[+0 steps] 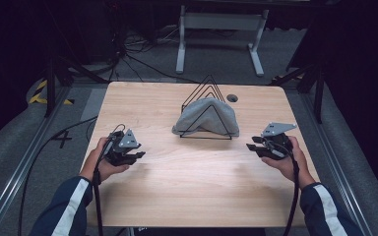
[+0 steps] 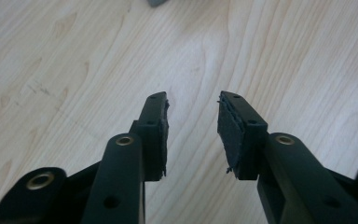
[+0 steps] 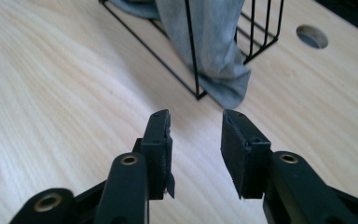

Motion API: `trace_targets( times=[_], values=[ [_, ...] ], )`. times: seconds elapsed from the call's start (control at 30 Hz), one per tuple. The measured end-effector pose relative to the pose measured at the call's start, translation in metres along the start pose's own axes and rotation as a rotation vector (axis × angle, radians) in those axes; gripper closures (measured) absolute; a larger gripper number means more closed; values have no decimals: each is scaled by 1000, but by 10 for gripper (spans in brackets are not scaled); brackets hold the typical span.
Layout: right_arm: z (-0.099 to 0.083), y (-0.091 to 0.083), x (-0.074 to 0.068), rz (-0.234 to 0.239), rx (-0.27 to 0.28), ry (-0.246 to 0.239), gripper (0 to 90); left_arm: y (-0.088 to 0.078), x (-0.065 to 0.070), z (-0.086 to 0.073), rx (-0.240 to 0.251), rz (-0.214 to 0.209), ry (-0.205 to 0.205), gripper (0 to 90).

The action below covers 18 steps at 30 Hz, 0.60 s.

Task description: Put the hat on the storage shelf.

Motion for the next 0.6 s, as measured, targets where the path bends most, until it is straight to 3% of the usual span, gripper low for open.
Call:
trace_targets(
  times=[0.2,0.3,0.37,0.43,0.6],
  values=[
    [-19,-4,0,-17,-17,-1,599,-2,10,-15,-39,7,-8,555],
    [-30,-7,0,-28,-25,-9,577,-3,14,-21,-32,6,-21,513],
    [-35,-9,-1,-25,-30,-8,562,-3,16,-26,-38,4,-51,470],
    [-43,-11,-3,-20,-36,-19,519,-5,19,-31,-19,10,-56,423],
    [-56,-12,-4,-29,-38,-23,464,-6,27,-41,-28,20,-74,349]
  ],
)
Point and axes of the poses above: each handheld gripper's, and its own axes: y roughly forward along the jaws, z roughly out of its top, x roughly to its right, the point moved 1 cm from there along y, roughly forward along the jaws, and after that the axes turned 8 degrees about y, right-handed, at the moved point
